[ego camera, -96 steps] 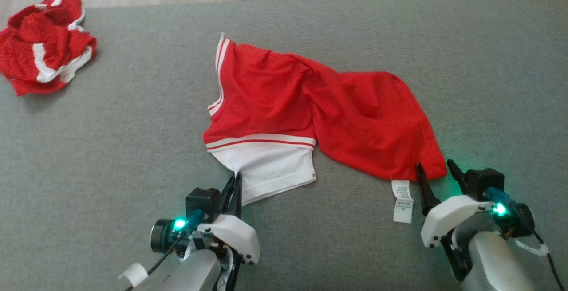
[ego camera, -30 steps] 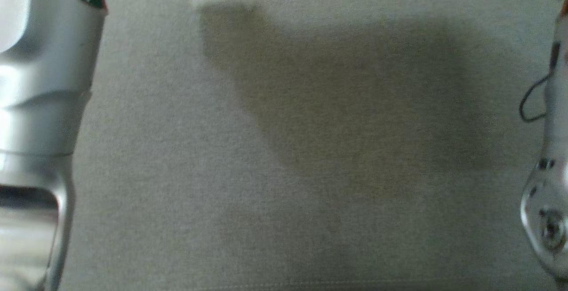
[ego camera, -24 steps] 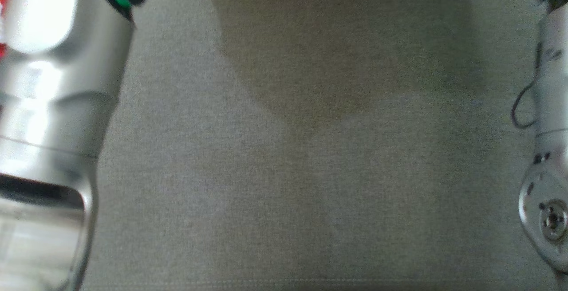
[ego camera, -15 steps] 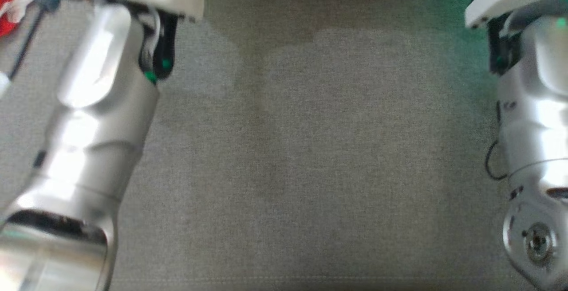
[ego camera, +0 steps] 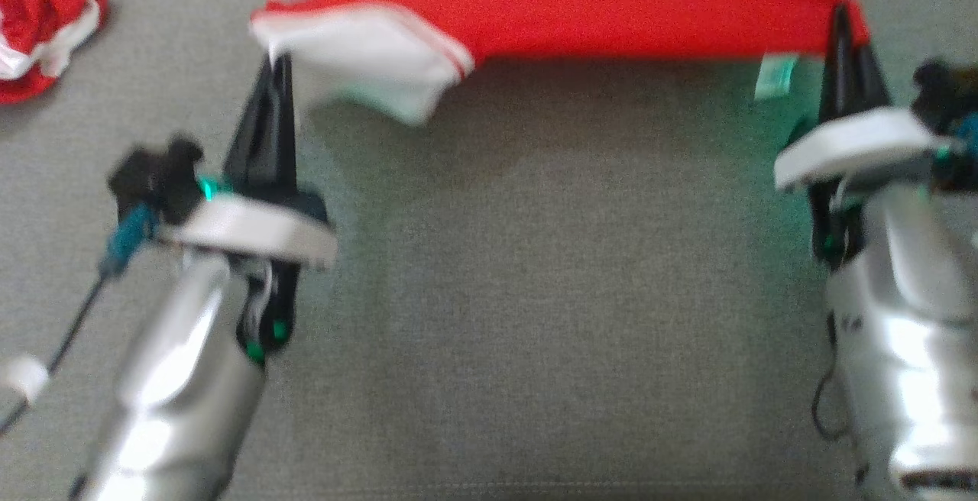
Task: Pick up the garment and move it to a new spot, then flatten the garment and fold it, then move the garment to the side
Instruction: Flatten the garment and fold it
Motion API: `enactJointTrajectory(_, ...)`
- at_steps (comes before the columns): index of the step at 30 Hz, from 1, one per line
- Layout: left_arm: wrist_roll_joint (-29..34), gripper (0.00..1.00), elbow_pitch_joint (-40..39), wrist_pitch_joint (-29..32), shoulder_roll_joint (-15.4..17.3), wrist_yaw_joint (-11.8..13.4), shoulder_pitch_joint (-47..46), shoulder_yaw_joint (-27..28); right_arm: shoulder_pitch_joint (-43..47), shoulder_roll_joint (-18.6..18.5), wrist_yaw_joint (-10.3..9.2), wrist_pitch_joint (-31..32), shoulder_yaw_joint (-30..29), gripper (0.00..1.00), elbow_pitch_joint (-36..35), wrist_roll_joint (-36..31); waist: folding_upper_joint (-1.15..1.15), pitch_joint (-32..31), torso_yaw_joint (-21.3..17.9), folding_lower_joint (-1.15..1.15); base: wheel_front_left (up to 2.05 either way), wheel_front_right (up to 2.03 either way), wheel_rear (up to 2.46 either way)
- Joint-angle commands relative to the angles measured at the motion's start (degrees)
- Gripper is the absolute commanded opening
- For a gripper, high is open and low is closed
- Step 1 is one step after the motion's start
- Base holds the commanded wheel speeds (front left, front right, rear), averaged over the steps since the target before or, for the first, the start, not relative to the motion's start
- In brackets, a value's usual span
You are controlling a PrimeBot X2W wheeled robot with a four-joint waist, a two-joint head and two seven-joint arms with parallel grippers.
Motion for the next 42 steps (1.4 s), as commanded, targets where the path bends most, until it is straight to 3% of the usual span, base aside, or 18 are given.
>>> enactJointTrajectory(1,-0.9,0.0,-4.9,0.6,2.9,1.2,3.4,1.9,3.5,1.1,0.42,-0.6,2.1,0.0,-3.9,1.1,0.0,-3.2,0.5,0.01,0.0,0.0,0.0)
enactJointTrajectory(4,-1.3,0.0,-8.3,1.7,3.4,2.1,7.8,1.3,7.6,1.1,0.42,-0.6,2.2,0.0,-6.3,2.2,0.0,-5.0,0.9,0.01,0.0,0.0,0.0)
enactJointTrajectory(12,-3.6,0.0,-21.7,5.6,5.5,8.0,24.4,0.6,24.0,1.1,0.42,-0.2,1.7,0.0,-16.7,6.2,0.0,-11.0,1.8,0.01,0.0,0.0,0.0)
enactJointTrajectory(20,-5.7,0.0,-29.5,9.2,6.9,12.2,35.3,-0.1,35.7,1.1,0.42,6.3,1.4,0.0,-26.4,8.3,0.0,-13.1,2.0,0.01,0.0,0.0,0.0)
enactJointTrajectory(30,-7.1,0.0,-25.6,11.7,6.0,10.7,32.9,-1.7,35.5,1.1,0.42,13.8,1.8,0.0,-25.9,6.9,0.0,-12.0,1.9,0.01,0.0,0.0,0.0)
enactJointTrajectory(42,-9.0,0.0,-16.0,13.6,2.9,6.8,18.7,-1.0,25.1,1.1,0.42,21.2,1.3,0.0,-20.3,6.1,0.0,-9.9,1.2,0.01,0.0,0.0,0.0)
